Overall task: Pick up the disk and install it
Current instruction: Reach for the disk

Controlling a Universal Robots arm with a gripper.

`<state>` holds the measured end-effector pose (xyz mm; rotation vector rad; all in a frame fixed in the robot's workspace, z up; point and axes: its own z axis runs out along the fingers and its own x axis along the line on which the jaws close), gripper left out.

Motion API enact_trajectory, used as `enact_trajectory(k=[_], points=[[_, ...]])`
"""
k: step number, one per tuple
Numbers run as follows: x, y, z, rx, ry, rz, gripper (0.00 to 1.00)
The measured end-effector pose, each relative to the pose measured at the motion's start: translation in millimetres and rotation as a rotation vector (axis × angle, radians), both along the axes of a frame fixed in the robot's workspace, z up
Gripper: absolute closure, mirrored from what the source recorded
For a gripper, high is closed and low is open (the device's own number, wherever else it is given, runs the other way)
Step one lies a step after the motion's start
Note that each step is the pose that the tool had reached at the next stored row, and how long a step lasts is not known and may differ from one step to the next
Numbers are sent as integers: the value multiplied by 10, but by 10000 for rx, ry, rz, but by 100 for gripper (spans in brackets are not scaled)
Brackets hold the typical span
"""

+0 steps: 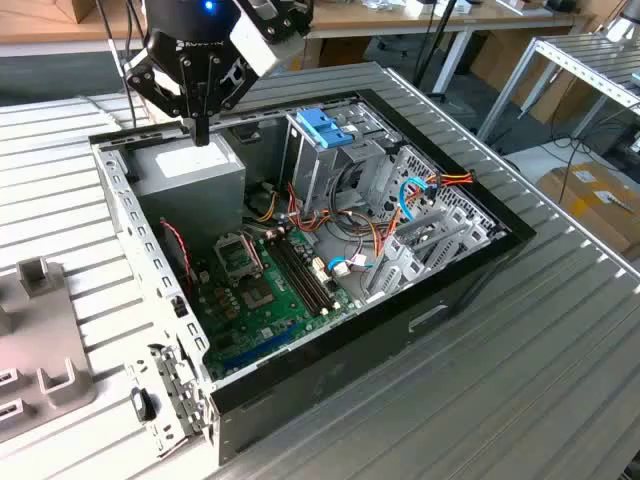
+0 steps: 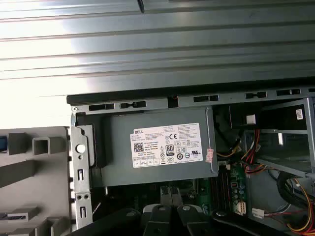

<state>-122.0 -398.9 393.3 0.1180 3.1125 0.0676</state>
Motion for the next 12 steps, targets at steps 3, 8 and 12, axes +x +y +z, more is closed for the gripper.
enact_trajectory(k=[3, 8, 12], points=[[0, 0, 0, 1, 0, 0, 89], [0, 0, 0, 0, 0, 0, 89], [0, 0, 0, 0, 0, 0, 89]])
